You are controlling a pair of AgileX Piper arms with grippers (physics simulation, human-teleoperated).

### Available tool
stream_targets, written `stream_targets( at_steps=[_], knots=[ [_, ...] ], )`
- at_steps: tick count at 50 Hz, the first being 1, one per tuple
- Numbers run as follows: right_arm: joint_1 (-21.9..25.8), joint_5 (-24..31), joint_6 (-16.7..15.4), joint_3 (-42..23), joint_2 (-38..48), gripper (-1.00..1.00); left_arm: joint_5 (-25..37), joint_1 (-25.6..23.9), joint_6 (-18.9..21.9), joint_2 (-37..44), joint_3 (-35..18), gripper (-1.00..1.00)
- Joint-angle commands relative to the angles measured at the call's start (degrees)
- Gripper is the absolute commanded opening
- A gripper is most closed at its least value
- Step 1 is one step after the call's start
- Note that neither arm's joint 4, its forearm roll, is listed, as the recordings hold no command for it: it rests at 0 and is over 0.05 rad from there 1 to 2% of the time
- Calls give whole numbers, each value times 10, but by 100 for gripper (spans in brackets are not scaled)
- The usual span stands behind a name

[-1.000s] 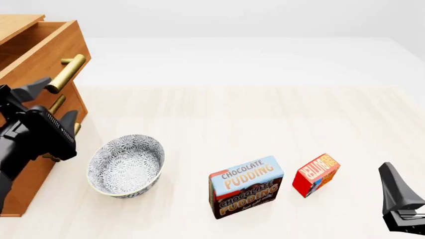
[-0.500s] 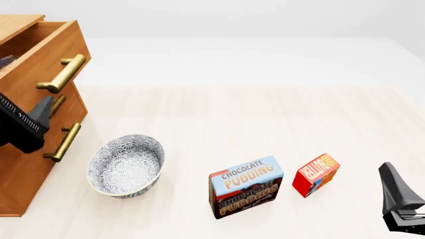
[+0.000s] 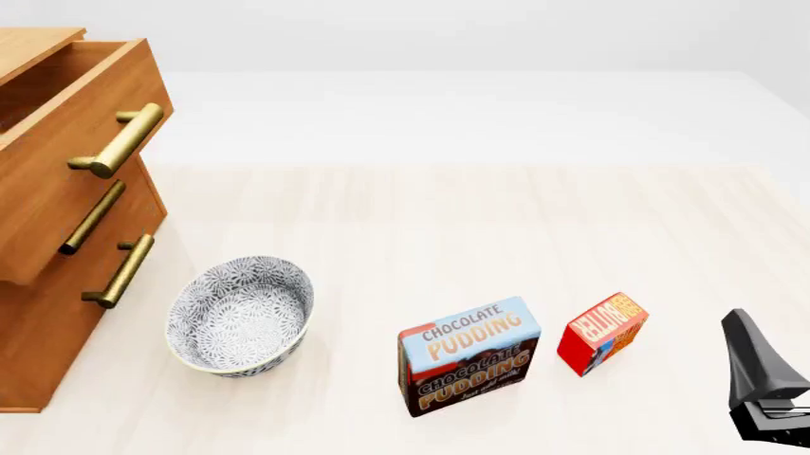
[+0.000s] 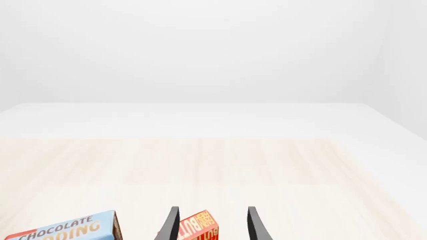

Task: Put the butter at the back in the top drawer of the cabinet and close it.

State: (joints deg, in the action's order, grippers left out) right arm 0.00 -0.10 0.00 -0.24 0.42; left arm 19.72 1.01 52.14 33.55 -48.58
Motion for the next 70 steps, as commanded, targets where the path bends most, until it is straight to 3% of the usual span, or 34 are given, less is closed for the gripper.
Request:
stream_targets(
  at_steps=[1, 5, 10, 15, 23, 29, 35, 44, 46, 70],
  knots=[
    [0, 0, 0, 0, 0, 100, 133, 18, -95, 13, -123, 100],
    [0, 0, 0, 0, 0, 100, 178, 13, -153, 50, -173, 100],
    [0, 0, 0, 0, 0, 100, 194, -7, -183, 67, -206, 100],
    [0, 0, 0, 0, 0, 100, 269, -2, -287, 140, -296, 100],
    [0, 0, 0, 0, 0, 100, 311, -31, -366, 197, -361, 100],
    [0, 0, 0, 0, 0, 100, 318, -23, -378, 207, -372, 100],
    [0, 0, 0, 0, 0, 100, 338, -35, -426, 233, -386, 100],
    [0, 0, 0, 0, 0, 100, 339, -19, -435, 236, -389, 100],
    [0, 0, 0, 0, 0, 100, 346, -28, -468, 253, -395, 100],
    [0, 0, 0, 0, 0, 100, 342, -4, -473, 264, -383, 100]
  ],
)
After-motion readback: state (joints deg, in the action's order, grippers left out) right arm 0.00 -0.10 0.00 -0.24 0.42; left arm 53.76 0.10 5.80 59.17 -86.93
